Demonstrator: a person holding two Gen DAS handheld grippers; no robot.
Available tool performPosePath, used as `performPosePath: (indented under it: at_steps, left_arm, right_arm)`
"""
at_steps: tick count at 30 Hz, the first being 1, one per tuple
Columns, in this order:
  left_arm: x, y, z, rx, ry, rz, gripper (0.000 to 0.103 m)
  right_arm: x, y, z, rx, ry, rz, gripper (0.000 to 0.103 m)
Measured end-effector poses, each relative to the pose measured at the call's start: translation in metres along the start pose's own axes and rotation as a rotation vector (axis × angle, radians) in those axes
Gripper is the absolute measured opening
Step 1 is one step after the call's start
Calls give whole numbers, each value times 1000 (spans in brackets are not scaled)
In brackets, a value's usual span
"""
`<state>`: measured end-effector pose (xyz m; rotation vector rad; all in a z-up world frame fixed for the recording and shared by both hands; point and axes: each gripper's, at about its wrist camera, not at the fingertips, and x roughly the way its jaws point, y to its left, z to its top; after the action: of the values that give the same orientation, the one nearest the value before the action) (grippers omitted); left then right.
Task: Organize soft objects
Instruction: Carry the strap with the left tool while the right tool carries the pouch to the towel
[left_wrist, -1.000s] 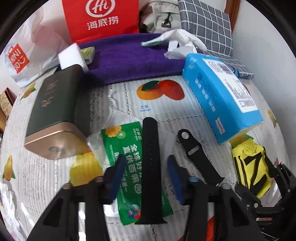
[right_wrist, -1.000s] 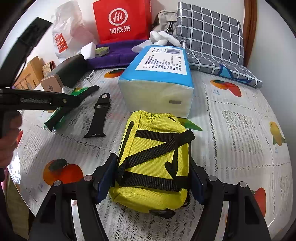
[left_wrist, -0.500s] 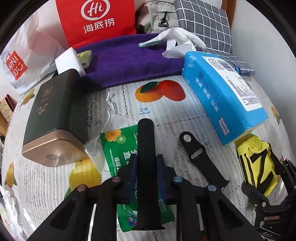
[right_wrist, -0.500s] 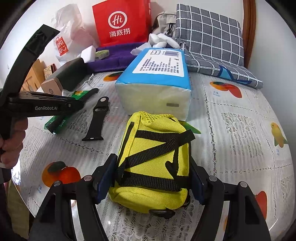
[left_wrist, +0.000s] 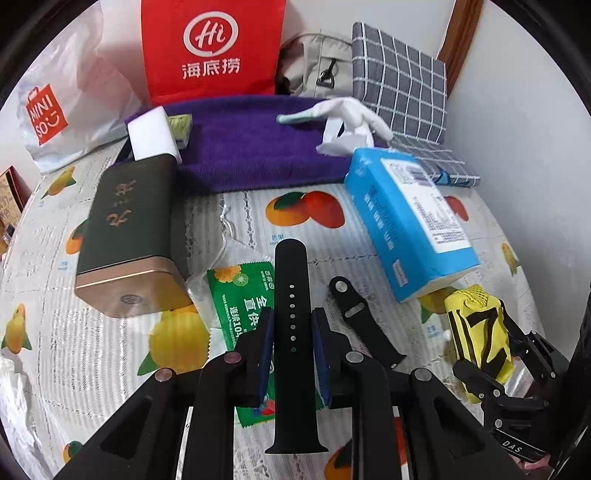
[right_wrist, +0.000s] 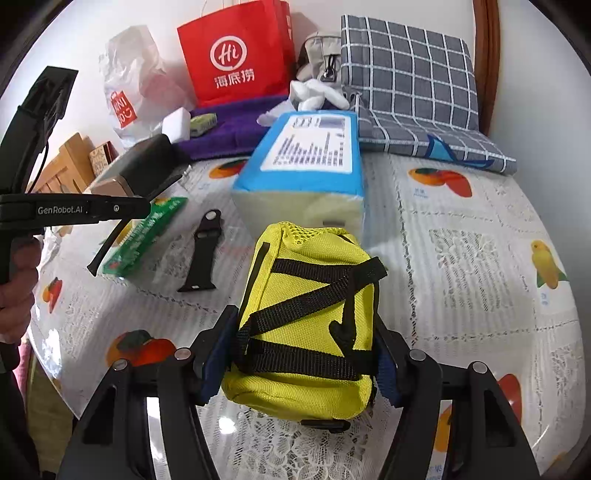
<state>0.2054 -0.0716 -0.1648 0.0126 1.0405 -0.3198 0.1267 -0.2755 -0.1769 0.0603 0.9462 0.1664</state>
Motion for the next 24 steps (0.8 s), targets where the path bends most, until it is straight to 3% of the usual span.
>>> performPosePath:
  at_steps: [13, 24]
  left_arm:
    - [-45, 26, 15, -76, -74, -5, 20]
    - [-75, 49, 39, -94, -126, 23, 20]
  right_arm:
    - [-44, 7, 37, -12, -81, 24, 66]
    - [-56, 18, 84, -15, -122, 33, 66]
